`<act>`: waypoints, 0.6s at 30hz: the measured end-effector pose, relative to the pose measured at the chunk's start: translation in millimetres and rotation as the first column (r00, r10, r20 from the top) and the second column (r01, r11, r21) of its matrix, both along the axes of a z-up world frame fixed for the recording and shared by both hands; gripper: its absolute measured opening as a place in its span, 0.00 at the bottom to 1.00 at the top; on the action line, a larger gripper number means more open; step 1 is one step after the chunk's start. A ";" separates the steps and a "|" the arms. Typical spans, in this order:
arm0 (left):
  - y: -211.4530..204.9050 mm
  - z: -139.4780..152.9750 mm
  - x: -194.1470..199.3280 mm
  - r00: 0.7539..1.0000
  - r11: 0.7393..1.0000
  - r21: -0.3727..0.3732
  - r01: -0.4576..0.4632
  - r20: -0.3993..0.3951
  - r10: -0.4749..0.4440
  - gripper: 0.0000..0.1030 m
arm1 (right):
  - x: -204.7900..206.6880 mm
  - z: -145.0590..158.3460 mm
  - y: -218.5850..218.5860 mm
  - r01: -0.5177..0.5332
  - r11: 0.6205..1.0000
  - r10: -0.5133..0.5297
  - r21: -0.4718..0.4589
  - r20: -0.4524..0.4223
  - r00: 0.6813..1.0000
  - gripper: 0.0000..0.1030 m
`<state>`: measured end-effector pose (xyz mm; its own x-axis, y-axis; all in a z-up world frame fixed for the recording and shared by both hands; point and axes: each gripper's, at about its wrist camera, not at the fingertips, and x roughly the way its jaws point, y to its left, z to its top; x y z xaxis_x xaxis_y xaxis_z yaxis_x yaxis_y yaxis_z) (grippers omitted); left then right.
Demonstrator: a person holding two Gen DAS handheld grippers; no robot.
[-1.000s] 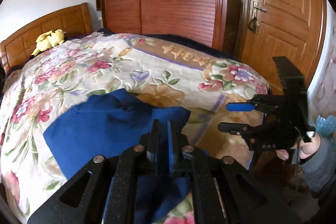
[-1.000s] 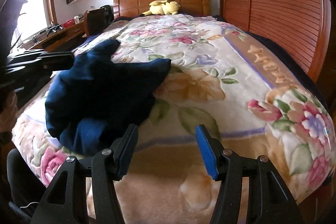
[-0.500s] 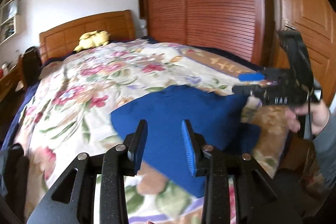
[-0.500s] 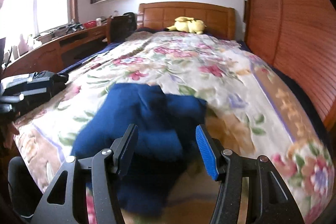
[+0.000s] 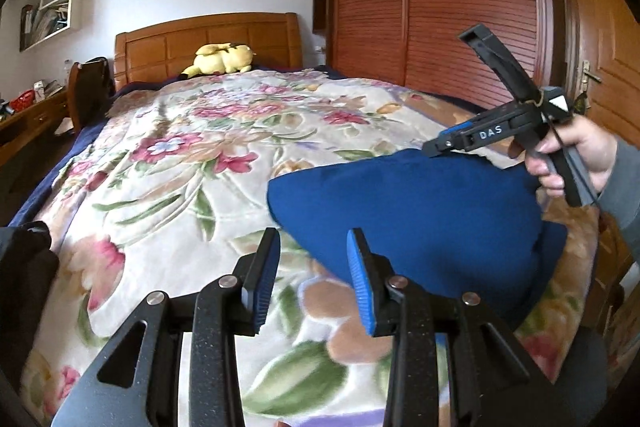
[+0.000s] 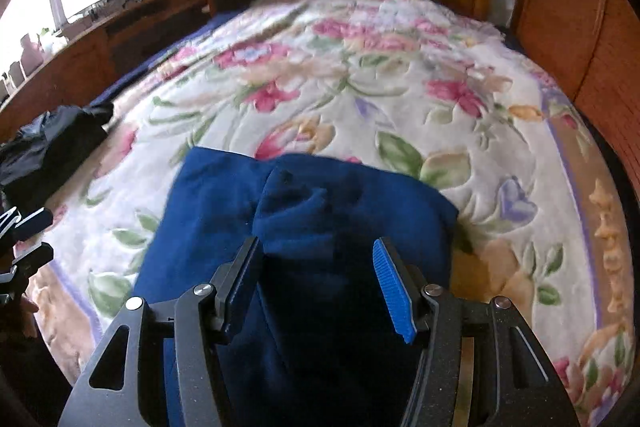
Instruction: Fold large clothes
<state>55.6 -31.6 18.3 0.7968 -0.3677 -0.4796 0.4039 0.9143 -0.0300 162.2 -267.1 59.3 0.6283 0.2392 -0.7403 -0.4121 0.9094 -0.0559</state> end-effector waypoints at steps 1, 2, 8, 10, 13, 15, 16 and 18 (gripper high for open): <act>1.7 -4.1 0.7 1.000 1.000 0.011 -0.004 -0.001 0.004 0.35 | 5.7 -3.6 5.6 -0.013 1.000 0.013 -0.004 -0.029 0.999 0.57; 3.2 -7.2 1.8 1.000 1.000 0.014 -0.006 -0.003 0.006 0.35 | 12.8 -7.2 10.9 -0.029 1.000 0.029 -0.005 -0.059 0.998 0.57; 12.1 -21.5 9.7 0.999 1.000 -0.005 -0.011 -0.050 0.011 0.35 | 36.5 -22.8 25.3 -0.071 0.997 0.069 -0.010 -0.146 0.987 0.57; 13.8 -23.0 10.7 0.998 1.000 -0.007 -0.015 -0.054 0.015 0.35 | 36.8 -25.5 25.4 -0.066 0.998 0.064 -0.010 -0.141 0.988 0.57; 16.8 -23.9 11.0 0.998 1.000 -0.017 -0.019 -0.058 0.018 0.35 | 35.6 -28.1 24.4 -0.059 0.998 0.057 -0.010 -0.145 0.988 0.57; 17.7 -24.8 11.0 0.998 1.000 -0.020 -0.021 -0.062 0.019 0.35 | 33.0 -29.7 25.6 -0.056 0.998 0.054 -0.013 -0.137 0.989 0.54; 18.4 -25.8 11.6 0.998 1.000 -0.021 -0.022 -0.063 0.020 0.35 | 28.3 -29.3 26.9 -0.068 0.998 0.067 -0.009 -0.135 0.989 0.41; 19.2 -27.1 11.3 0.998 1.000 -0.020 -0.021 -0.066 0.020 0.35 | 13.1 -26.6 34.2 -0.099 0.995 0.095 -0.035 -0.093 0.991 0.23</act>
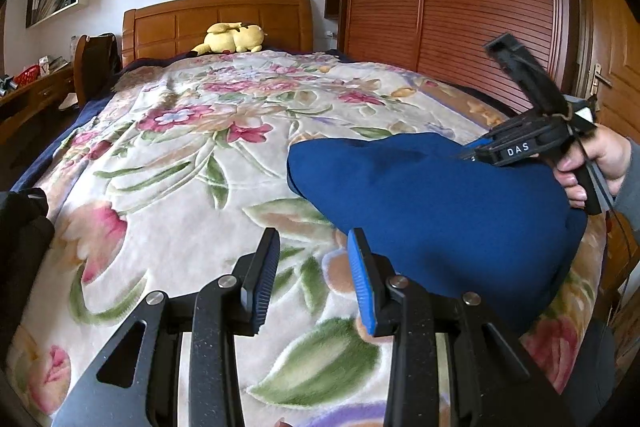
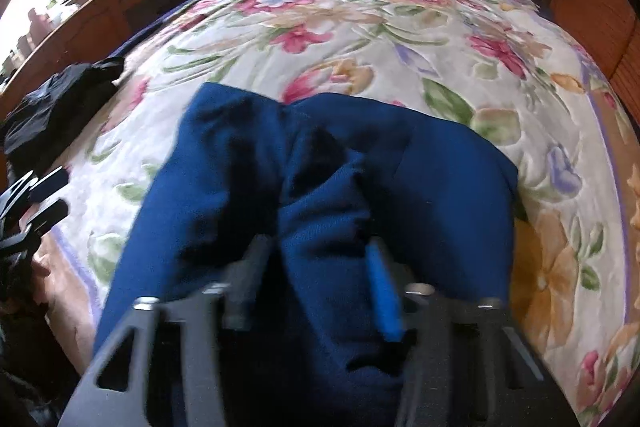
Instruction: Fold large clothes
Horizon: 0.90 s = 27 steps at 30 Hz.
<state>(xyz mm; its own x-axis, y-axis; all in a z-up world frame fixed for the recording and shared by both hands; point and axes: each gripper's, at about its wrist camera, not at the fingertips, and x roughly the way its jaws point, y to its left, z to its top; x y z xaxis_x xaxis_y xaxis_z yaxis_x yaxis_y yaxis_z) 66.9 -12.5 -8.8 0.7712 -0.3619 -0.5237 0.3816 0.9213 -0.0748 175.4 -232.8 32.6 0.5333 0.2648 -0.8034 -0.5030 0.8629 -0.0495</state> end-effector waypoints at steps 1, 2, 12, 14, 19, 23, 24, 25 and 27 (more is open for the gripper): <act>0.5 -0.1 -0.6 1.000 1.000 0.001 0.000 0.002 0.000 0.35 | -5.0 1.8 3.5 -0.007 1.000 0.008 -0.023 0.027 1.000 0.18; 1.0 -0.1 -0.6 1.000 1.000 0.000 -0.001 0.002 0.001 0.35 | -10.9 4.4 7.4 -0.013 0.999 0.015 -0.042 0.055 0.998 0.17; 1.3 2.1 -6.1 1.000 1.000 -0.011 0.016 0.015 -0.016 0.35 | -70.8 73.6 -7.5 0.103 0.994 -0.080 -0.046 0.352 0.932 0.13; 0.5 3.0 -7.1 1.000 1.000 -0.015 0.021 0.016 -0.021 0.35 | -68.2 68.4 -27.4 0.171 0.984 -0.146 -0.046 0.331 0.932 0.13; -8.3 10.2 -4.1 0.998 0.997 -0.041 0.060 0.002 -0.060 0.35 | -45.7 1.9 -81.6 0.295 0.953 -0.281 -0.068 0.160 0.946 0.13; -28.3 19.2 13.1 0.995 0.994 -0.050 0.096 -0.022 -0.097 0.35 | -50.8 -13.9 -97.4 0.307 0.951 -0.307 0.023 0.128 0.943 0.15; -33.8 20.4 18.8 0.994 0.993 -0.058 0.104 -0.031 -0.106 0.35 | -51.6 -12.5 -100.1 0.307 0.951 -0.309 0.037 0.131 0.942 0.19; -40.6 20.9 26.2 0.992 0.992 -0.061 0.112 -0.044 -0.115 0.35 | -50.6 -10.3 -101.2 0.306 0.951 -0.309 0.042 0.139 0.941 0.26; -55.0 21.6 40.7 0.991 0.992 -0.037 0.118 -0.058 -0.121 0.35 | -52.3 -6.9 -104.9 0.305 0.951 -0.308 0.042 0.155 0.939 0.38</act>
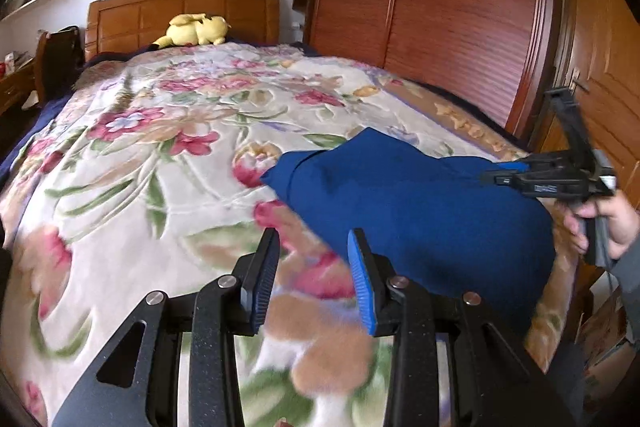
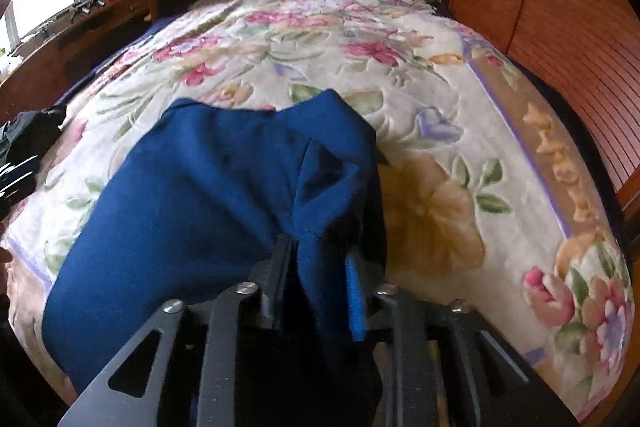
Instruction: Fold large clothes
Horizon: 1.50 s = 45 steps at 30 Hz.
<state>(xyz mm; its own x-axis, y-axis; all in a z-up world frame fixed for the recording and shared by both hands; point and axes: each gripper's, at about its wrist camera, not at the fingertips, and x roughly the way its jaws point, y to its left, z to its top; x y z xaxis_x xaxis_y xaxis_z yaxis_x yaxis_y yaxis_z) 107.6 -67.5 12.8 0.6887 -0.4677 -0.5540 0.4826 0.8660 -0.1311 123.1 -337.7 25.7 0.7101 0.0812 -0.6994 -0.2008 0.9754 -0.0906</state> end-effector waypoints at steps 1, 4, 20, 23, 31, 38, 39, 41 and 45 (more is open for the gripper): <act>-9.1 0.6 7.9 1.000 1.000 0.017 0.004 0.001 -0.004 0.35 | -1.9 1.2 -1.2 -0.001 1.000 0.001 0.006 0.015 1.000 0.44; -26.2 2.2 22.2 1.000 0.999 0.033 0.022 -0.006 -0.021 0.35 | -19.0 9.8 -8.1 -0.030 0.998 0.027 0.057 0.052 0.998 0.57; -66.0 -45.1 51.0 0.995 0.986 0.152 0.067 -0.087 -0.055 0.35 | 4.7 -75.5 -59.9 -0.024 0.967 0.071 0.254 -0.180 0.981 0.96; -65.8 -50.6 58.6 0.992 0.987 0.146 0.068 -0.113 -0.051 0.35 | 21.6 -89.9 -68.1 -0.024 0.933 0.126 0.359 -0.265 0.956 0.96; -65.2 -59.3 70.2 0.992 0.987 0.156 0.039 -0.128 -0.019 0.35 | 45.8 -103.2 -50.9 -0.140 0.877 0.295 0.459 -0.285 0.912 0.87; -52.9 -63.9 71.7 0.988 0.996 0.089 0.029 -0.151 -0.015 0.35 | 43.2 -101.6 -40.1 -0.243 0.850 0.376 0.466 -0.216 0.901 0.48; -52.0 -63.4 71.1 0.989 0.996 0.082 0.029 -0.149 -0.017 0.34 | 39.6 -99.5 -37.3 -0.256 0.863 0.366 0.436 -0.191 0.911 0.41; -50.5 -62.3 69.4 0.990 0.997 0.075 0.030 -0.141 -0.019 0.32 | 29.1 -93.2 -31.5 -0.269 0.887 0.343 0.375 -0.147 0.928 0.36; -49.4 -55.7 61.6 0.992 0.998 0.054 0.040 -0.121 -0.033 0.31 | 6.4 -84.6 -22.7 -0.297 0.922 0.320 0.250 -0.058 0.946 0.29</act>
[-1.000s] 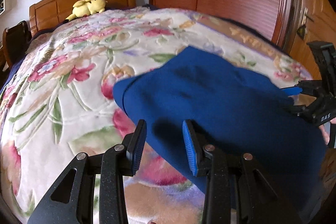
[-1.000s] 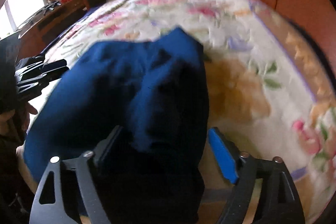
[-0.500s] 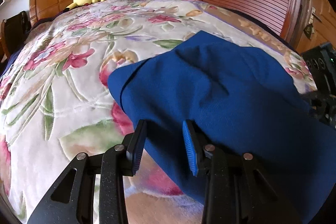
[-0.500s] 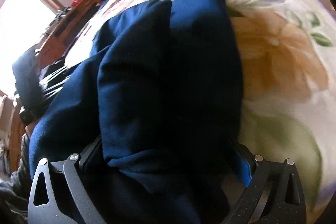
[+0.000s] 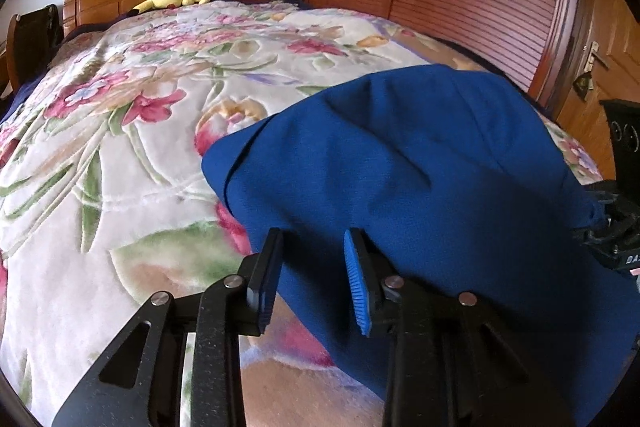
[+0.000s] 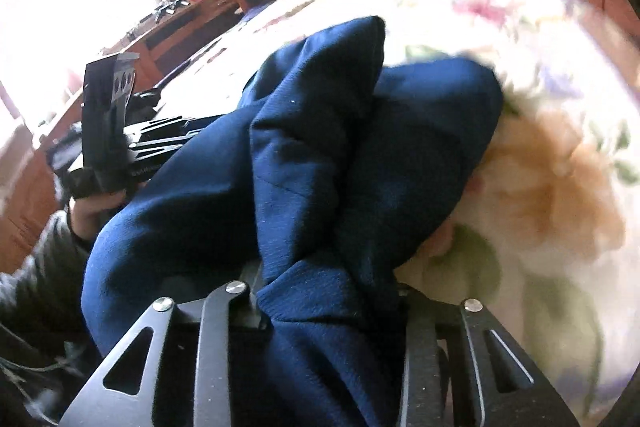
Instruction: Fold large clothes
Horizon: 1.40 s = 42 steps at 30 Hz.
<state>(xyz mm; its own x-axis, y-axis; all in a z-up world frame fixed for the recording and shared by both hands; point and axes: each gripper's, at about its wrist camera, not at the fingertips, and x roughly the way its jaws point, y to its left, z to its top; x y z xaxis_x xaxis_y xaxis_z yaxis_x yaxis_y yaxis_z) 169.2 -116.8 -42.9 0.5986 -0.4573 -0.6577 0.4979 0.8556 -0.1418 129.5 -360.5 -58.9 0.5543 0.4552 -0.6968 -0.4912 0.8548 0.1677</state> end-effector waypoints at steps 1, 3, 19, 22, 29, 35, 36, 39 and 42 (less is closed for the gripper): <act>-1.1 2.1 -2.6 1.000 1.000 -0.005 0.005 0.002 -0.005 0.31 | -2.9 0.8 2.0 0.005 1.000 -0.004 -0.025 0.028 1.000 0.28; -4.8 6.7 -7.1 1.000 1.000 -0.009 0.014 0.017 -0.014 0.31 | -6.8 2.5 5.2 0.013 0.998 -0.009 -0.066 0.062 0.998 0.27; -92.4 52.0 -19.8 0.988 0.992 -0.046 0.121 0.100 -0.115 0.31 | -8.8 54.9 -72.6 0.154 0.956 -0.118 -0.250 0.151 0.981 0.21; -112.6 52.4 -18.2 0.987 0.990 -0.055 0.128 0.103 -0.122 0.31 | -11.0 58.3 -106.0 0.217 0.929 -0.175 -0.300 0.160 0.972 0.21; -186.9 59.3 -10.9 0.978 0.980 -0.079 0.182 0.121 -0.172 0.31 | -10.3 78.9 -181.1 0.368 0.855 -0.300 -0.366 0.231 0.926 0.20; -241.3 68.4 -15.9 0.961 0.966 -0.085 0.244 0.155 -0.229 0.31 | -19.5 94.4 -210.2 0.384 0.875 -0.340 -0.295 0.190 0.921 0.20; -242.0 67.7 -17.7 0.960 0.965 -0.085 0.248 0.158 -0.233 0.31 | -20.7 86.5 -206.0 0.375 0.887 -0.341 -0.269 0.165 0.925 0.20; -237.2 65.6 -23.4 0.960 0.967 -0.078 0.243 0.162 -0.228 0.31 | -19.1 67.5 -189.4 0.312 0.924 -0.294 -0.220 0.112 0.949 0.21; -226.7 66.0 -26.5 0.962 0.970 -0.072 0.233 0.166 -0.218 0.31 | -19.3 56.8 -165.9 0.296 0.936 -0.278 -0.190 0.113 0.954 0.25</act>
